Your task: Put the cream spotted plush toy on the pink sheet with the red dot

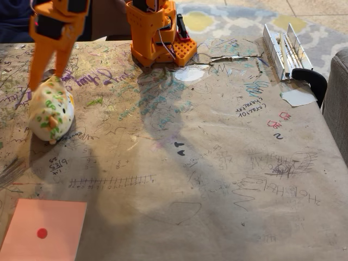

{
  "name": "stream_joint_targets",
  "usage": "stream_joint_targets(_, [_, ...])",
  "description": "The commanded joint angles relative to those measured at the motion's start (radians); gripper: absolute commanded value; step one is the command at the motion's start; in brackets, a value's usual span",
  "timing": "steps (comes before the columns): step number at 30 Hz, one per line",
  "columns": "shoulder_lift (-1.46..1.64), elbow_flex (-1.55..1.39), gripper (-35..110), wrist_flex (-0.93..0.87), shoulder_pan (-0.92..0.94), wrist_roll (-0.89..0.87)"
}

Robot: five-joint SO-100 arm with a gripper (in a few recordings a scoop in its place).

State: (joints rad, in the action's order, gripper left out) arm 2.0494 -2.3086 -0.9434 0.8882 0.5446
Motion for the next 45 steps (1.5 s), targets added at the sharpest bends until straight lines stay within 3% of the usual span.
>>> stream_joint_targets(1, [-0.054,0.161,36,0.006,0.0,-0.028])
stream_joint_targets(7, [-0.221,0.233,36,0.023,0.028,0.005])
stream_joint_targets(21, [0.057,-0.187,37,-0.035,0.009,0.109])
stream_joint_targets(38, [-0.38,0.187,37,0.009,-0.028,0.052])
stream_joint_targets(40, [-0.383,0.183,27,0.006,-0.04,0.077])
stream_joint_targets(41, [-0.387,0.181,9,0.005,-0.046,0.08])
stream_joint_targets(42, [-0.39,0.186,1,-0.005,-0.048,0.083])
stream_joint_targets(45, [-0.367,0.189,0,0.0,-0.051,0.087])
